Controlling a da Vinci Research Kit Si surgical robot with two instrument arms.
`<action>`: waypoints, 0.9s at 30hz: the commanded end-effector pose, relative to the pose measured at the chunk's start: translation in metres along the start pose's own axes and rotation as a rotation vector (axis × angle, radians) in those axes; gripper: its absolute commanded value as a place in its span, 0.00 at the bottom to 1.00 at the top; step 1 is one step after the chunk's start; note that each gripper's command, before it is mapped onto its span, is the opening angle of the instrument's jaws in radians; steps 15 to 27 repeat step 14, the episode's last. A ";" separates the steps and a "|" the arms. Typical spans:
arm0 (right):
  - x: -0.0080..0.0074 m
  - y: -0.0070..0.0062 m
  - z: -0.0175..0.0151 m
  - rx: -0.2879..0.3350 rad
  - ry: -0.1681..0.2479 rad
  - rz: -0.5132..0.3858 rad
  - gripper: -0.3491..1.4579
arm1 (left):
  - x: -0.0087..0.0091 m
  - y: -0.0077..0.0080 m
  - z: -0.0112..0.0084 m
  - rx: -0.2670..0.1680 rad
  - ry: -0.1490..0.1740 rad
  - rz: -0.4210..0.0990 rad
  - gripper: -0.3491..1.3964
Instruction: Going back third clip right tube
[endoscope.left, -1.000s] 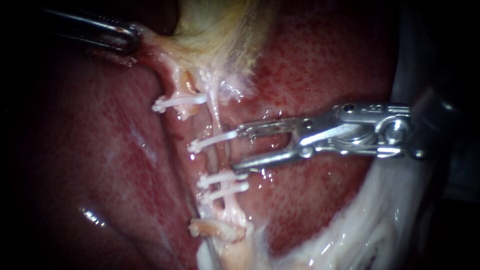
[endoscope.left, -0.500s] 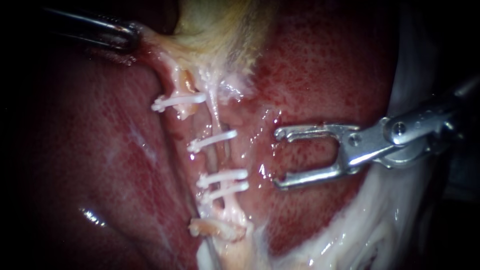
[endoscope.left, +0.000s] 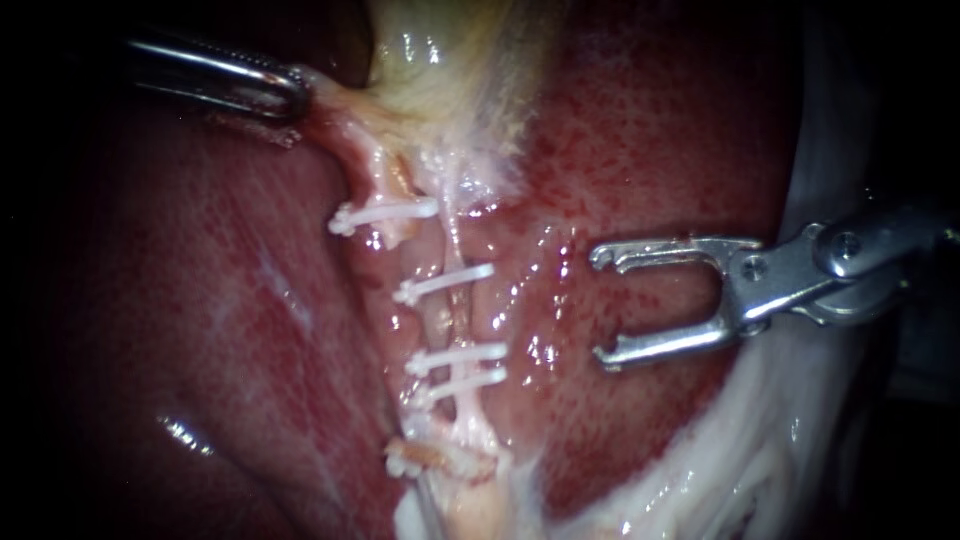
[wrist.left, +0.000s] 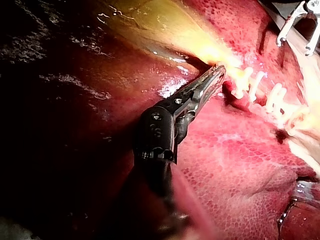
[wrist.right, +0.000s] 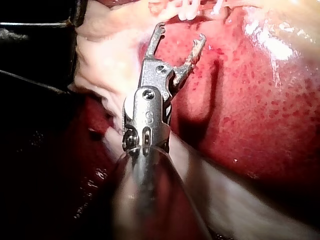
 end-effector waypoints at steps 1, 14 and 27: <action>0.0000 0.0000 -0.0001 0.000 0.000 0.000 0.47 | -0.0002 -0.0002 0.0004 -0.002 -0.005 0.002 0.00; 0.0000 -0.0001 -0.0006 0.006 0.001 0.001 0.47 | -0.0006 -0.0008 0.0017 -0.013 -0.014 0.005 0.00; 0.0000 -0.0001 -0.0006 0.006 0.001 0.001 0.47 | -0.0006 -0.0008 0.0017 -0.013 -0.014 0.005 0.00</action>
